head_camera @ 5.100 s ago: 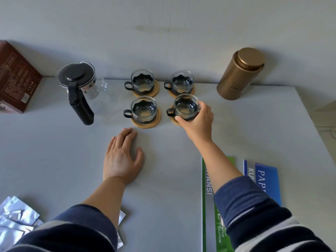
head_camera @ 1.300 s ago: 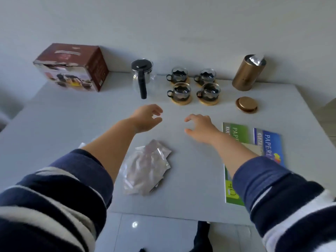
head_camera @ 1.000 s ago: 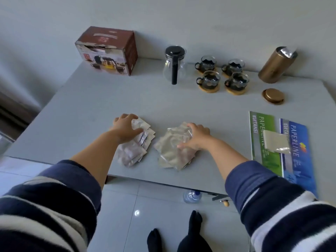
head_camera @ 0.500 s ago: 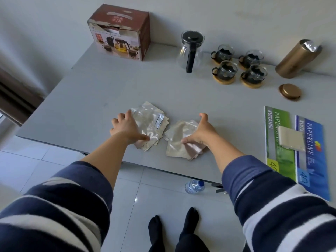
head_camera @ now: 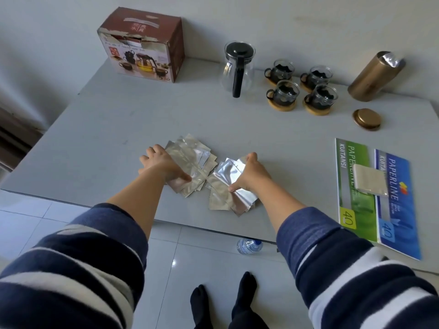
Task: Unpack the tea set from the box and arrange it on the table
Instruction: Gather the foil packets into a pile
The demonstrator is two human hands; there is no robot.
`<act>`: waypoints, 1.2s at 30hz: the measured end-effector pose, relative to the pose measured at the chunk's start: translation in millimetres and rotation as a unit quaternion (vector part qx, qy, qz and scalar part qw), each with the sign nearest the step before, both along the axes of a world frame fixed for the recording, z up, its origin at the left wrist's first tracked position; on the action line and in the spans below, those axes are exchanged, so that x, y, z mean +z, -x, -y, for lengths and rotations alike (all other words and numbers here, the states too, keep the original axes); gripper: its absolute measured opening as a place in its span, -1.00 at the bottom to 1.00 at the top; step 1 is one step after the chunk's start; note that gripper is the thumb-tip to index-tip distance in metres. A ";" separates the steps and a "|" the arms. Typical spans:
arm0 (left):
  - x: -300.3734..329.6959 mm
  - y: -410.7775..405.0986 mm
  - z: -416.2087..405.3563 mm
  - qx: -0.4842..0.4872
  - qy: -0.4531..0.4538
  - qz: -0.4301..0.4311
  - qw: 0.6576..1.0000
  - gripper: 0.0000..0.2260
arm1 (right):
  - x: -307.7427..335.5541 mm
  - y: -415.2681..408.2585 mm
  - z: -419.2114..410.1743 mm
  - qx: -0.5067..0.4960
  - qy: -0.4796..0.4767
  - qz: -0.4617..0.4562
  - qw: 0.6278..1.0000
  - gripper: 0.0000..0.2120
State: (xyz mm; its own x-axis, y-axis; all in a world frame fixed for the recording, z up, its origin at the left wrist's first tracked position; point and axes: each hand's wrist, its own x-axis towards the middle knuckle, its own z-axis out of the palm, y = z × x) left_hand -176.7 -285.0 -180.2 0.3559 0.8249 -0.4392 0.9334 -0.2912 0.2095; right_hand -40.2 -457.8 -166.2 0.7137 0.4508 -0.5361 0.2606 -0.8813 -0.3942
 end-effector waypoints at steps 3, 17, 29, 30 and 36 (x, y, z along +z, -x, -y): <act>-0.3 -4.1 -0.4 0.045 0.052 0.066 0.995 -0.03 | -0.6 -1.9 -0.1 0.005 0.043 -0.009 0.999 -0.05; 1.4 1.7 0.6 0.091 0.135 0.130 0.978 -0.11 | 18.3 -21.0 1.1 -0.122 -0.215 -0.152 0.957 -0.40; 17.0 12.6 2.1 0.145 0.220 0.256 0.930 -0.69 | -2.4 21.8 -44.5 -0.113 -0.205 -0.083 0.969 -0.48; 16.4 14.3 1.1 0.143 0.231 0.267 0.925 -0.79 | -5.3 22.6 -45.7 -0.117 -0.205 -0.076 0.969 -0.52; 15.3 17.9 5.3 0.129 0.293 0.326 0.889 -0.74 | -9.5 22.0 -43.5 -0.144 -0.215 -0.104 0.960 -0.53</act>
